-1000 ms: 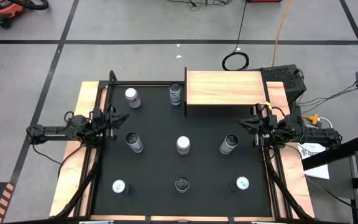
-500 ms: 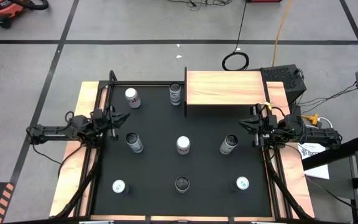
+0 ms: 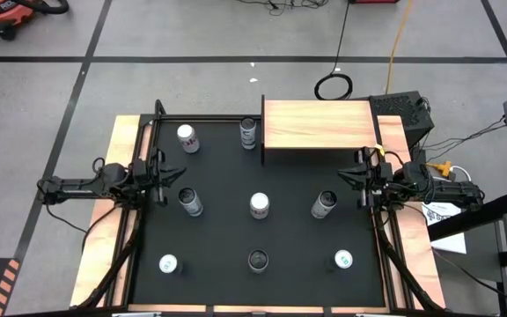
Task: Place canned beverage on shelf
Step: Put the bottom white-blue soda can on the shelf
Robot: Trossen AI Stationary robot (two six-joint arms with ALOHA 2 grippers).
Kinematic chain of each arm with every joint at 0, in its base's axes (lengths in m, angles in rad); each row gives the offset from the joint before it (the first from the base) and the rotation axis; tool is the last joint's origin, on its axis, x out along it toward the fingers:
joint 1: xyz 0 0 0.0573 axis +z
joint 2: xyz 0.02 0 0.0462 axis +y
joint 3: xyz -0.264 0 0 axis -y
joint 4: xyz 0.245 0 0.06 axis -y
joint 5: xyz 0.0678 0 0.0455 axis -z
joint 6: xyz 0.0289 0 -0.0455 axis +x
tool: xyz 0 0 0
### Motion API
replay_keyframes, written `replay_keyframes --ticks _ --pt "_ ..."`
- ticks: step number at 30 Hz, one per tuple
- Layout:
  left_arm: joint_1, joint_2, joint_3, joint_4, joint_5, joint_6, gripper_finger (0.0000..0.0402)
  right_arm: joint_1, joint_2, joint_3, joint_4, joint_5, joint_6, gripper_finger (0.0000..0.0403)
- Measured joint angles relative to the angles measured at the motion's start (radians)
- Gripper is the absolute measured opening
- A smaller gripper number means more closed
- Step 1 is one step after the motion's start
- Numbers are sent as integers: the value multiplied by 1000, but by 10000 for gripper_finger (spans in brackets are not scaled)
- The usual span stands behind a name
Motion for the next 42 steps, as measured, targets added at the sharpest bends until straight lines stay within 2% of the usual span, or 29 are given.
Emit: replay_keyframes --ticks 6,10,14,24,25,27,31,42 --pt "0 0 0 -21 18 10 5 0 0 0 0 0 0 0" --pt "0 0 0 -24 22 10 47 0 0 0 0 0 0 0" --pt "0 0 0 -20 36 9 124 0 0 0 0 0 0 0" --pt "0 0 1 -54 29 -50 368 0 0 0 0 0 0 0" --pt "0 0 1 -61 30 -57 383 0 0 0 0 0 0 0" --pt "0 0 1 -66 31 -79 389 0 0 0 0 0 0 0" --pt "0 0 1 -70 32 -144 365 0 0 0 0 0 0 0" --pt "0 0 1 -66 46 -144 359 0 0 0 0 0 0 0"
